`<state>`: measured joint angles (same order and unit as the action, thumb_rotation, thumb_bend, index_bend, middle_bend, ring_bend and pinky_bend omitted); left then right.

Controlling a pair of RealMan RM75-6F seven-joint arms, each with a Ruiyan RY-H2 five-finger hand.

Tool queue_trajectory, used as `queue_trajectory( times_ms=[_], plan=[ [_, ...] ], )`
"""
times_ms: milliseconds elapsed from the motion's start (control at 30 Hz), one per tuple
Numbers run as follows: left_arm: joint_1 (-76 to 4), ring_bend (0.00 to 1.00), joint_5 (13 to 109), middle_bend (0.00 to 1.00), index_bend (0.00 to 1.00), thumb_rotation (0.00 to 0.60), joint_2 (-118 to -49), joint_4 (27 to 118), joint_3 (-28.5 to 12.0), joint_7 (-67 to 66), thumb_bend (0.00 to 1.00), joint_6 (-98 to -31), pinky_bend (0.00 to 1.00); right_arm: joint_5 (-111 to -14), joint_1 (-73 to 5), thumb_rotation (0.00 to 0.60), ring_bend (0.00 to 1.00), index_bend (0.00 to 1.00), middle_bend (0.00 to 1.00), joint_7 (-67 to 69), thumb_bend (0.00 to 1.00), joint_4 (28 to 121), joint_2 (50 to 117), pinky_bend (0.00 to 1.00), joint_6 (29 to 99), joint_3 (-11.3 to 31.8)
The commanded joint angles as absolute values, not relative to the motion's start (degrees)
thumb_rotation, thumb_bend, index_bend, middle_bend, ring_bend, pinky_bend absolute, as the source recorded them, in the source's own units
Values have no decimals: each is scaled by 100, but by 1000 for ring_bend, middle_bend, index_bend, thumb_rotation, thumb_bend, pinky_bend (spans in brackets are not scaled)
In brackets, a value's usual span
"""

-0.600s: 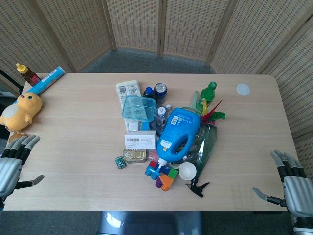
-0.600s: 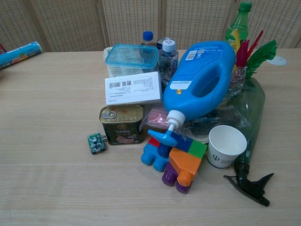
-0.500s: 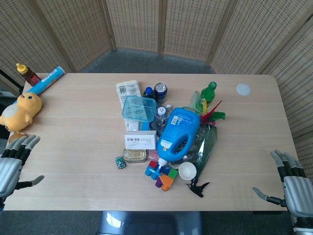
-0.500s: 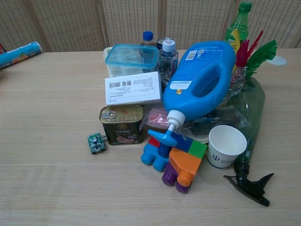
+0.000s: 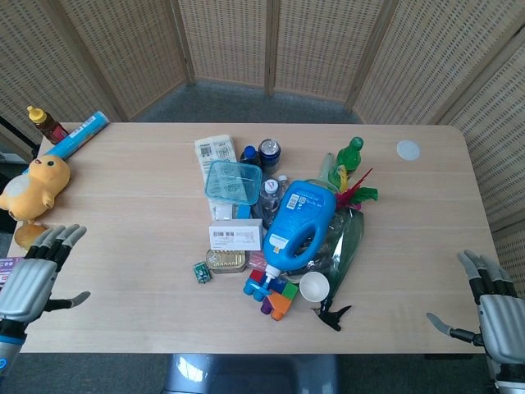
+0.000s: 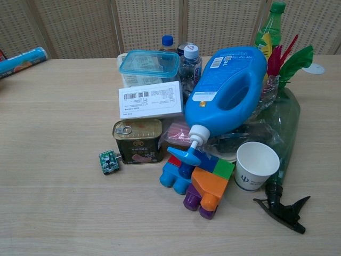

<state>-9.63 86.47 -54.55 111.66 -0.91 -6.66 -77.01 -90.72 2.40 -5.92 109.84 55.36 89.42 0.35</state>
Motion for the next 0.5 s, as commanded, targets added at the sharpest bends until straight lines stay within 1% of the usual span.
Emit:
queue_trajectory(
  times_ms=[33, 233, 333, 500],
  plan=[
    [-1484, 0, 8178, 0, 0, 600, -5573, 11612, -440, -1166, 0, -7123, 0, -9128, 244, 378, 0, 0, 0, -610, 0, 10990, 5542, 0, 8946, 10],
    [-2403, 0, 7151, 0, 0, 600, -6021, 11843, -895, -2193, 0, -6241, 0, -9213, 270, 383, 0, 0, 0, -600, 0, 10999, 5525, 0, 8979, -31],
    [-2880, 0, 6768, 0, 0, 600, -6314, 11769, -977, -2772, 0, -5855, 0, -9241, 276, 377, 0, 0, 0, -580, 0, 11012, 5512, 0, 9005, -31],
    [-3472, 0, 6231, 0, 0, 600, -6883, 11490, -981, -3583, 0, -5582, 0, -9250, 288, 381, 0, 0, 0, -545, 0, 11016, 5488, 0, 9022, -36]
  ],
)
